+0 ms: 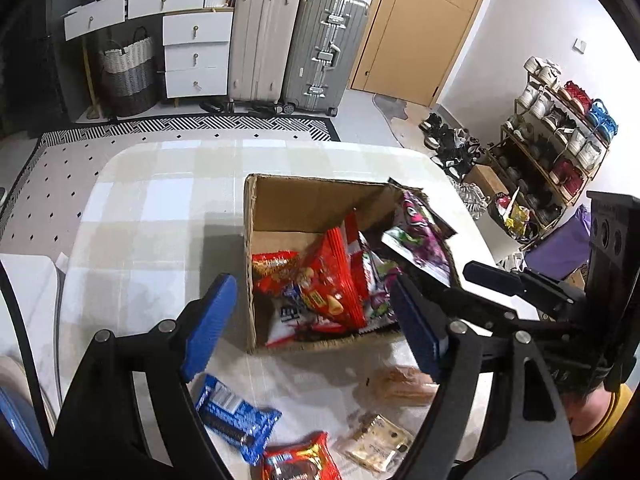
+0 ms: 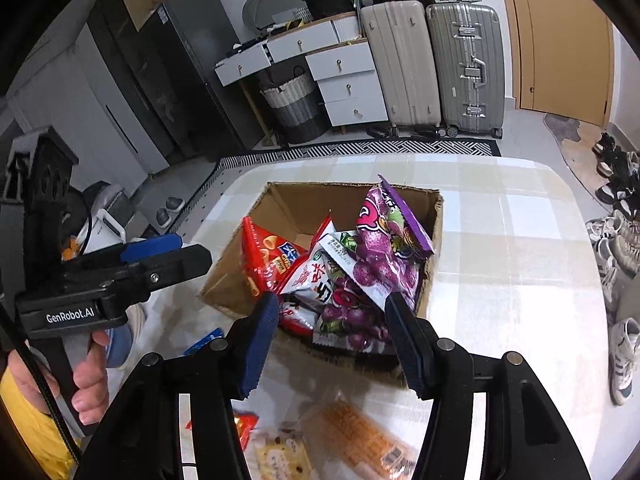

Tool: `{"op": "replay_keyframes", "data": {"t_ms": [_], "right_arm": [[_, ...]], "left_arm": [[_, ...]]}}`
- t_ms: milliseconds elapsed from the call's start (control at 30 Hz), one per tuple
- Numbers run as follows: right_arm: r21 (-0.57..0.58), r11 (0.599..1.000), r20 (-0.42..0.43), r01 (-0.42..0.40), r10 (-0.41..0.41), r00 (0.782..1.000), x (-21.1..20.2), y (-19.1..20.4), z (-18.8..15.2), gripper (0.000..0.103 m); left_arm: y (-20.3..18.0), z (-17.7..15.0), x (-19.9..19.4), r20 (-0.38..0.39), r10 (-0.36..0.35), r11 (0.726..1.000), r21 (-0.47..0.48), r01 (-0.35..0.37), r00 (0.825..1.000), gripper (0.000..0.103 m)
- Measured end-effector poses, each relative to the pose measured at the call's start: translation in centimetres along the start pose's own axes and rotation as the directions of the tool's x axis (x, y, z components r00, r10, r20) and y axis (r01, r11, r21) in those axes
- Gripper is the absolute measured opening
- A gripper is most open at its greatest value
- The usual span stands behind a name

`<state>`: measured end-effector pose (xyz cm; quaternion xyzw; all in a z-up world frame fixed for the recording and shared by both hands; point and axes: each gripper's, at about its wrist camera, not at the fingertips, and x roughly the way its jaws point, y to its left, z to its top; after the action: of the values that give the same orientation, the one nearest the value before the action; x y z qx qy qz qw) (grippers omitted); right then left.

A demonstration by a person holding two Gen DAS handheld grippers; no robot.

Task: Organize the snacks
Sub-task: 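Withdraw both tools from the box back toward the remaining snacks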

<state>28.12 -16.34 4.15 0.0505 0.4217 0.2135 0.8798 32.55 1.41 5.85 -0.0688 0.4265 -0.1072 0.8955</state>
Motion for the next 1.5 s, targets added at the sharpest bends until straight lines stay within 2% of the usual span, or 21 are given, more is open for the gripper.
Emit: {"op": "replay_keyframes", "data": {"t_ms": [200,433,500,567,633,867,967,1033,1067,1167,1267,1367,1433,1500], "right_arm": [[0.033,0.999,0.041,-0.027,0.026,0.999,-3.5,0.4,-1.4,0.057],[0.023,0.999,0.094,-0.041,0.039,0.995,-8.3,2.6,-5.0,0.058],[0.015,0.999,0.118,-0.042,0.040,0.992,-9.7,3.3,-6.2,0.070],[0.012,0.999,0.155,-0.042,0.040,0.987,-11.4,3.9,-7.9,0.075],[0.004,0.999,0.174,-0.046,0.045,0.984,-12.5,4.4,-9.4,0.075],[-0.012,0.999,0.228,-0.046,0.047,0.972,-15.4,5.7,-13.2,0.075],[-0.012,0.999,0.258,-0.051,0.052,0.965,-16.6,6.2,-14.5,0.080],[-0.024,0.998,0.272,-0.052,0.057,0.961,-17.1,6.5,-15.1,0.082],[-0.031,0.998,0.279,-0.050,0.057,0.958,-17.3,6.8,-15.5,0.082],[-0.060,0.997,0.297,-0.043,0.059,0.953,-17.7,7.4,-16.6,0.086],[-0.084,0.996,0.335,-0.019,0.047,0.941,-17.7,8.0,-17.6,0.096],[-0.074,0.997,0.369,0.020,0.008,0.929,-16.8,7.8,-18.3,0.102],[-0.059,0.998,0.363,0.021,0.002,0.932,-15.6,7.3,-18.3,0.102],[-0.041,0.999,0.335,0.009,0.005,0.942,-13.7,6.6,-18.3,0.102]], "left_arm": [[-1.1,-2.7,-3.5,0.024,-0.007,1.000,-0.013,0.007,1.000,0.079],[-3.5,-7.3,-9.2,0.106,0.039,0.999,0.034,-0.043,0.994,0.080],[-3.9,-8.6,-10.7,0.131,0.044,0.998,0.042,-0.050,0.990,0.082],[-4.5,-10.3,-12.6,0.160,0.045,0.998,0.043,-0.053,0.986,0.083],[-5.1,-11.6,-14.0,0.181,0.035,0.998,0.049,-0.045,0.983,0.083],[-7.5,-16.9,-19.0,0.247,0.067,0.992,0.087,-0.091,0.967,0.084],[-7.9,-18.7,-20.7,0.278,0.077,0.992,0.072,-0.101,0.957,0.090],[-8.1,-19.9,-21.7,0.303,0.090,0.992,0.061,-0.114,0.949,0.101],[-8.2,-20.6,-22.3,0.322,0.103,0.991,0.054,-0.126,0.941,0.103],[-9.0,-22.4,-23.9,0.359,0.133,0.984,0.066,-0.167,0.924,0.103],[-9.8,-24.0,-25.1,0.416,0.163,0.977,0.060,-0.206,0.894,0.103],[-9.8,-25.1,-25.2,0.446,0.162,0.976,0.058,-0.209,0.880,0.103],[-9.3,-25.3,-24.2,0.443,0.174,0.975,0.050,-0.218,0.879,0.103],[-8.5,-24.8,-22.7,0.417,0.180,0.977,0.033,-0.213,0.891,0.103]]}}
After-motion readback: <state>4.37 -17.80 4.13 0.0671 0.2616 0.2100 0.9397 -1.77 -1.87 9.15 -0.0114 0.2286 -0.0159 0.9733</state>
